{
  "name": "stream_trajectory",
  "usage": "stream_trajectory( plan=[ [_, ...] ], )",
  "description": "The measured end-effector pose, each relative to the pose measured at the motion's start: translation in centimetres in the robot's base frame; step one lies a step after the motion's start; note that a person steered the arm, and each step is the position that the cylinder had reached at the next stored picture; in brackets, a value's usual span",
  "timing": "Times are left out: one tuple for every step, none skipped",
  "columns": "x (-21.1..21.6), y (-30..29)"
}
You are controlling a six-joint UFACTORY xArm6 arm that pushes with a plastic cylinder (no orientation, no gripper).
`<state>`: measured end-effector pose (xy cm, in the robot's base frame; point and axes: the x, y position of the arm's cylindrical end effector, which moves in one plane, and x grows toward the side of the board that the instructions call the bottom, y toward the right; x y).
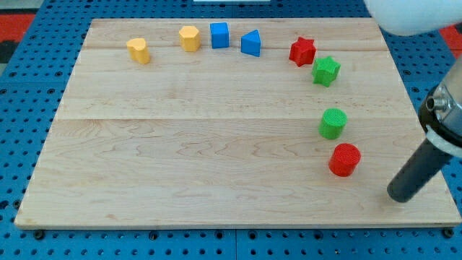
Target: Slide blue cube along with yellow hexagon left and down a bit
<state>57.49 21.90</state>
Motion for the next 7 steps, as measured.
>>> stream_trajectory(
  plan=[
    [-2.5, -4.2],
    [-1.5, 3.0],
    [-9.8, 4.8],
    [-19.3, 5.1],
    [-26.0, 4.2],
    [-32.9, 0.4],
    [-36.5, -9.3]
  ],
)
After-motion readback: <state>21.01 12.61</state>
